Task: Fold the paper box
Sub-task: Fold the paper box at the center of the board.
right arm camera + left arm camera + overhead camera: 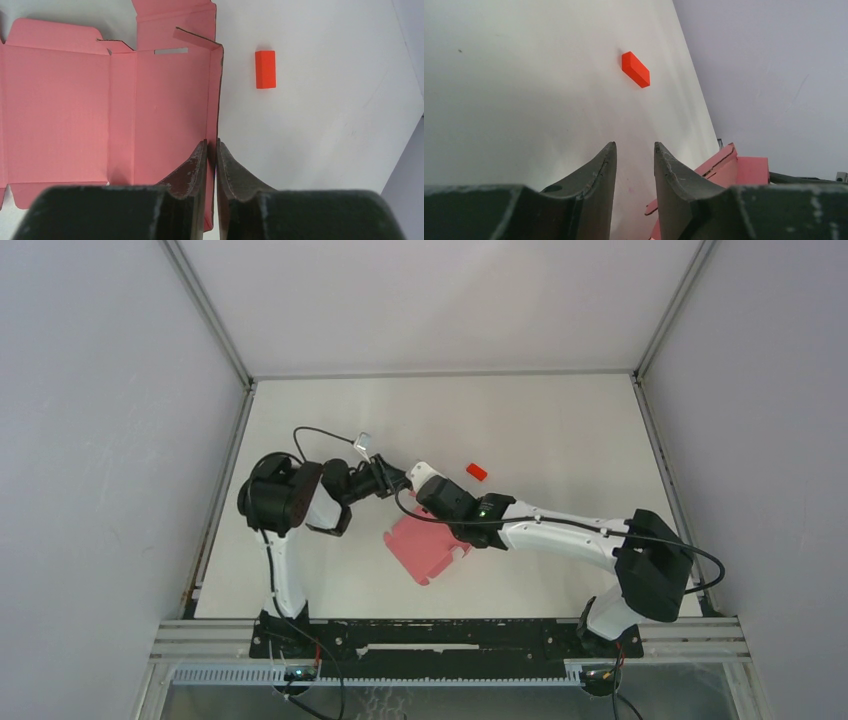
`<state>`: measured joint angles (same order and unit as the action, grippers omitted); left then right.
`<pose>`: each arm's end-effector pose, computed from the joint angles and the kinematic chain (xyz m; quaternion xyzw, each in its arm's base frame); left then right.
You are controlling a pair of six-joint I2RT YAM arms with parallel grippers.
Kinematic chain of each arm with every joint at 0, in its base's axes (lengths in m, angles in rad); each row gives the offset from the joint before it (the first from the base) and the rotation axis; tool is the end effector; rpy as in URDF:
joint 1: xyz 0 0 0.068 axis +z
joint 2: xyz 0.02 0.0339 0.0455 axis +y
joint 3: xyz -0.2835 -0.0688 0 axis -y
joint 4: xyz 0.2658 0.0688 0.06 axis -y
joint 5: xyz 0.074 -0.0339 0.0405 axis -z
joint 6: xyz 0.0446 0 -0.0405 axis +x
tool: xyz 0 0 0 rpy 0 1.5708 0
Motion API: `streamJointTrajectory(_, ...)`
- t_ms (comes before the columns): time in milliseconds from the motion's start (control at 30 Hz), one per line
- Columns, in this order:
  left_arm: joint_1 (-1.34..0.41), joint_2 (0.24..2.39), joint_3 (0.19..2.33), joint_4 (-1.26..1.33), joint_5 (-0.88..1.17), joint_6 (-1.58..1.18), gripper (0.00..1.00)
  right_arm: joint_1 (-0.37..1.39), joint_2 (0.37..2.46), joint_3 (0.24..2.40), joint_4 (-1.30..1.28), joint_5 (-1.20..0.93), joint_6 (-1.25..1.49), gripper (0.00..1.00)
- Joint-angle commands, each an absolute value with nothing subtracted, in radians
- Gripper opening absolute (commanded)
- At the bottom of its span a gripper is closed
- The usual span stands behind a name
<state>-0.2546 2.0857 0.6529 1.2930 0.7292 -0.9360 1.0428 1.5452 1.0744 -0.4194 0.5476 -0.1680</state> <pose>0.3427 -0.1199 0.0903 -0.0152 0.7428 -0.5665 0.3565 0.1951 0.2884 0.2427 -0.4423 0.7976 -0.0948 0.3990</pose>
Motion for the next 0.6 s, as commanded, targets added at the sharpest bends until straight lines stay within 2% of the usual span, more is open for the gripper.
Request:
streamJointTrajectory(0,-0.272,2.102,0.655,1.388,0.766,-0.952,0.38,1.048,1.559,1.084,-0.383,0.553,-0.180,0.19)
streamJointTrajectory(567,-0.313,2.011,0.533,1.389,0.727,-0.909,0.36,1.041,1.647,1.158,-0.441,0.652,-0.175,0.19)
